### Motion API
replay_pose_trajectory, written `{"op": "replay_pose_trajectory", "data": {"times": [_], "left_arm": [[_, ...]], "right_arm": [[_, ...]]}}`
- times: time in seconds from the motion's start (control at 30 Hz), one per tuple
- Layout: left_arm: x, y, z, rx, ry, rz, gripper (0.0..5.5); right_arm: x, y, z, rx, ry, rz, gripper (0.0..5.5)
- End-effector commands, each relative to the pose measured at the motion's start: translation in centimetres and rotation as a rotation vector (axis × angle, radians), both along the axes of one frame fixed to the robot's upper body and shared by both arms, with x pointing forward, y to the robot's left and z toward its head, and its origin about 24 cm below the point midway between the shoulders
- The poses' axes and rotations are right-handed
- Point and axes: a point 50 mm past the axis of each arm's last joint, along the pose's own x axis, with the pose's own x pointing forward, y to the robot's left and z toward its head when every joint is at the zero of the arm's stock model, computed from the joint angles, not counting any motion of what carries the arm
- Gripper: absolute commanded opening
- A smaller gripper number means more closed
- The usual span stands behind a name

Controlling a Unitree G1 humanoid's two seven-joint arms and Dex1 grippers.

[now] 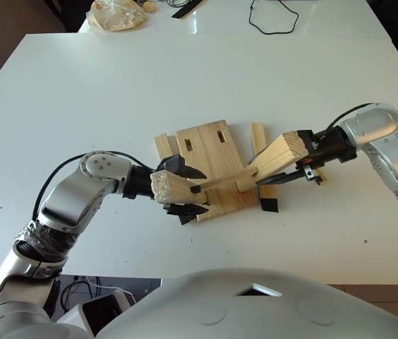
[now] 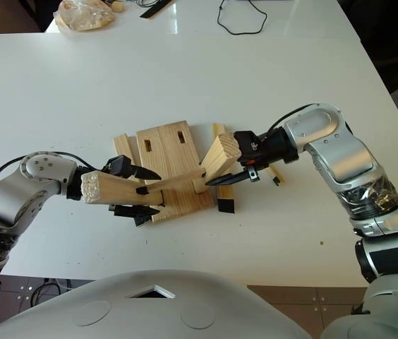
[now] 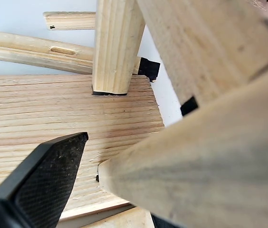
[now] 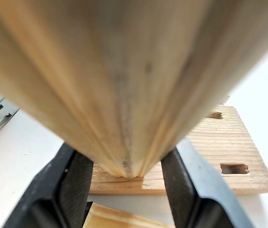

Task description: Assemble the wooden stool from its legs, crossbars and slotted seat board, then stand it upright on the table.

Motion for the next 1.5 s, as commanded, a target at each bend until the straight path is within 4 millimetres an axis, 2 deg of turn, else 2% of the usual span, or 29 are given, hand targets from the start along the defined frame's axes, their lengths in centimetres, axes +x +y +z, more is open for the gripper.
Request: {"op": "replay_pose_trajectory", "data": {"times": [0.03,0.2,0.43,0.6,0.63,0.67,0.87,1.0,1.27,1.5], "left_arm": [[1.1,1.3,2.0,0.016,-0.174,0.069,4.34],[2.0,3.6,1.6,0.131,-0.249,0.152,4.34],[1.1,5.5,1.7,0.174,-0.27,0.162,5.37],[0.3,6.2,2.0,0.145,-0.235,0.174,5.4],[0.1,6.3,1.9,0.148,-0.228,0.169,5.4],[0.0,6.3,1.8,0.152,-0.223,0.166,5.4],[-0.3,6.3,1.4,0.168,-0.22,0.157,5.4],[-0.4,6.2,1.3,0.165,-0.23,0.164,5.4],[-0.2,5.3,0.7,0.12,-0.238,0.221,5.4],[0.6,4.3,0.0,0.074,-0.22,0.306,5.4]], "right_arm": [[-1.4,-2.6,-3.5,-0.206,0.128,-0.076,2.03],[-1.4,-3.2,-3.1,-0.192,0.124,-0.106,2.03],[-0.9,-3.9,-2.3,-0.17,0.099,-0.156,2.03],[-1.1,-3.9,-2.0,-0.154,0.104,-0.159,2.03],[-1.0,-3.8,-1.9,-0.144,0.092,-0.168,2.03],[-0.9,-3.7,-1.9,-0.139,0.087,-0.174,2.39],[-0.6,-3.6,-1.7,-0.138,0.063,-0.205,3.26],[-0.6,-4.4,-1.5,-0.161,0.051,-0.212,3.26],[1.4,-6.1,-2.0,-0.189,-0.029,-0.344,3.26],[2.8,-4.5,-3.2,-0.107,-0.087,-0.404,3.26]]}}
